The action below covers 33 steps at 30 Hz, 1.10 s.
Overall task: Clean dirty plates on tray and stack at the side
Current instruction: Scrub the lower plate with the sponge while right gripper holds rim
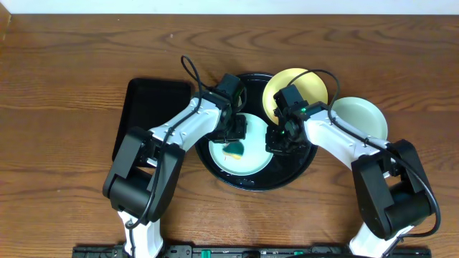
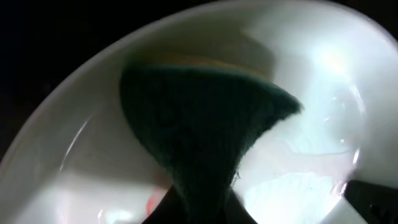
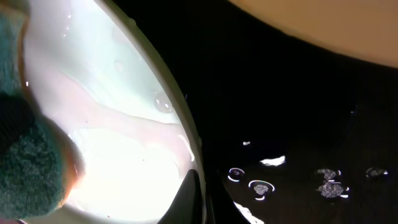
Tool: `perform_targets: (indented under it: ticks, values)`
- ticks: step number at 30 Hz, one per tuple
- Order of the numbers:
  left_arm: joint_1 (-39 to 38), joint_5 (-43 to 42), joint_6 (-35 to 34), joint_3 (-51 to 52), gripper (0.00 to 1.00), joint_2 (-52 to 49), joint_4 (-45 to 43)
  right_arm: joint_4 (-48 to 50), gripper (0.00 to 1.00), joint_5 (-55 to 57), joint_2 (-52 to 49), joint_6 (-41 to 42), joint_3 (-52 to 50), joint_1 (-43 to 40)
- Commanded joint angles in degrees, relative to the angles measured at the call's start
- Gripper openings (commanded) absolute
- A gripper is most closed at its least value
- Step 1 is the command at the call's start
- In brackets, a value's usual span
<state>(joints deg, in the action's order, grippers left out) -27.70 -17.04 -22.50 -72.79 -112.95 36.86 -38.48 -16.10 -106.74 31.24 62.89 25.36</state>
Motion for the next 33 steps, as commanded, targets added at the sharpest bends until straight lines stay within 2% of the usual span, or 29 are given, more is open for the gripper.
perform_targets:
  ticks: [1, 5, 6, 9, 12, 17, 21, 24, 29, 31, 33]
  values:
    - [0.39, -3.04, -0.61, 1.38, 0.07, -2.36, 5.42, -0.57, 0.01, 2.99, -1.66, -0.04, 0.04, -0.20]
    - [1.25, -10.78, 12.98, 1.38, 0.08, -2.36, 5.95, -0.55, 0.01, 2.97, -1.64, -0.02, 0.04, -0.20]
    - [1.53, -11.26, 17.66, 1.38, 0.08, -2.36, 5.70, -0.55, 0.01, 2.97, -1.66, -0.02, 0.04, -0.20]
    - [1.66, -11.23, 25.51, 1.38, 0.07, -2.36, 4.42, -0.52, 0.01, 2.97, -1.66, -0.02, 0.04, -0.20]
    - [1.66, -11.17, 28.59, 1.38, 0.08, -2.36, 1.44, -0.52, 0.01, 2.97, -1.66, -0.02, 0.04, -0.20]
    - [1.66, -6.40, 28.37, 1.38, 0.08, -2.36, -2.36, -0.59, 0.01, 2.97, -1.66, -0.02, 0.04, -0.20]
    - [1.64, 2.38, 20.31, 1.38, 0.07, -2.36, -5.40, -0.61, 0.01, 2.97, -1.66, -0.02, 0.04, -0.20]
    - [1.64, 7.87, 7.17, 1.38, 0.07, -2.36, -5.86, -0.70, 0.01, 2.97, -1.64, -0.02, 0.04, -0.20]
    - [1.66, 8.31, -17.77, 1.38, 0.07, -2.36, 0.20, -0.50, 0.01, 2.54, -1.66, -0.02, 0.04, -0.20]
    - [1.66, 8.28, -22.53, 1.38, 0.07, -2.36, 3.82, -0.55, 0.01, 2.56, -1.66, -0.17, 0.04, -0.20]
    - [1.66, 8.07, -22.60, 1.38, 0.08, -2.36, 6.34, -0.57, 0.01, 2.54, -1.66, -0.50, 0.04, -0.20]
